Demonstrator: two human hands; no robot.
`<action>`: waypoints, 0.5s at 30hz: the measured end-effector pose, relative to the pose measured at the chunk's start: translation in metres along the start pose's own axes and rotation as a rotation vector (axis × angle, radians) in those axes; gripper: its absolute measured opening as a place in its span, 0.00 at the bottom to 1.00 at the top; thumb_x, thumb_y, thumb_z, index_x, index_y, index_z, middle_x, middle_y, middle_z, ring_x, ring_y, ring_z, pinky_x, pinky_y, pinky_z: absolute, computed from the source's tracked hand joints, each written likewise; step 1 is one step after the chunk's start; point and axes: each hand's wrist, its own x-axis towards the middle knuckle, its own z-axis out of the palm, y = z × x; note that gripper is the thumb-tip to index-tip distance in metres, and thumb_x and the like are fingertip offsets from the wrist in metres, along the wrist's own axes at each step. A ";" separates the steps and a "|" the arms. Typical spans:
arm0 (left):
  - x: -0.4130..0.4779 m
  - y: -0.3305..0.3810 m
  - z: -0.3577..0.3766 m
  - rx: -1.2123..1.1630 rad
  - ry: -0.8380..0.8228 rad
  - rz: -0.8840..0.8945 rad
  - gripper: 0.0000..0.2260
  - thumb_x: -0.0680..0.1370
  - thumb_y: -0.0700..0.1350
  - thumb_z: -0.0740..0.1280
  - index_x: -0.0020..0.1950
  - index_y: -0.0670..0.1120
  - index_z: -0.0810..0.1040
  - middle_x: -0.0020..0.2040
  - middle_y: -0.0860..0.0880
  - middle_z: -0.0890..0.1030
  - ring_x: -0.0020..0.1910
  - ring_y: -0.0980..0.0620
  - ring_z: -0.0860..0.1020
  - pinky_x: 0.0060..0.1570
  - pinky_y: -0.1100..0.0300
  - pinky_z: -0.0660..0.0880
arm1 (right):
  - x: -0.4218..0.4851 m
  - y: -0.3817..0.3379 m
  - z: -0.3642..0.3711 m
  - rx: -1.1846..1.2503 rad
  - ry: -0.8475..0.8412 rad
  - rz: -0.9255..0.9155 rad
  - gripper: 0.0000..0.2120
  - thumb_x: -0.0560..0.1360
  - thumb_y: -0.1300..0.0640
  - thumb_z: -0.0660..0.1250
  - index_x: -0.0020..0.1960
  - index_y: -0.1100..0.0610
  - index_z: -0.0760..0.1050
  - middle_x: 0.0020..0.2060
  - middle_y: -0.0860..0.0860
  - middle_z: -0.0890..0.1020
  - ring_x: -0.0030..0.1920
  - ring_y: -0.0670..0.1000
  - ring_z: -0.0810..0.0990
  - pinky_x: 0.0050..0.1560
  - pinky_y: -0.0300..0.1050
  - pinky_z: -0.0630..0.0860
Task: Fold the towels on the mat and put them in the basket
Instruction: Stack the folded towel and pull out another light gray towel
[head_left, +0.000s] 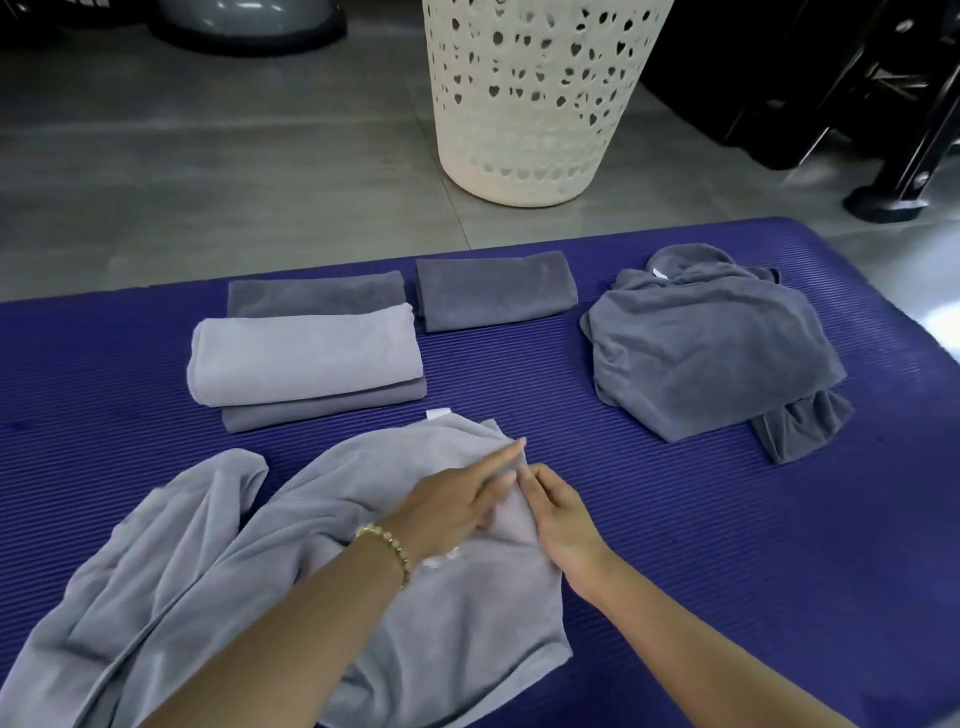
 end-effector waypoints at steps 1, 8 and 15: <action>0.004 0.011 0.003 -0.064 -0.022 -0.012 0.16 0.82 0.59 0.49 0.69 0.70 0.62 0.34 0.57 0.76 0.34 0.63 0.75 0.41 0.69 0.70 | -0.003 -0.002 -0.006 -0.006 -0.035 -0.018 0.15 0.82 0.53 0.57 0.48 0.61 0.77 0.40 0.55 0.82 0.41 0.48 0.79 0.46 0.40 0.76; 0.030 0.017 0.028 -0.216 -0.033 -0.091 0.18 0.81 0.57 0.57 0.37 0.48 0.68 0.29 0.55 0.71 0.29 0.56 0.70 0.37 0.60 0.70 | -0.020 -0.003 -0.053 0.037 -0.055 0.095 0.17 0.81 0.51 0.59 0.52 0.62 0.80 0.45 0.57 0.84 0.44 0.51 0.82 0.47 0.42 0.78; 0.059 0.059 0.031 -0.173 0.132 0.116 0.09 0.79 0.48 0.65 0.42 0.45 0.73 0.32 0.53 0.72 0.28 0.63 0.70 0.33 0.70 0.66 | -0.016 -0.009 -0.108 0.223 -0.061 0.245 0.17 0.80 0.51 0.61 0.57 0.63 0.80 0.52 0.60 0.83 0.53 0.58 0.81 0.59 0.53 0.76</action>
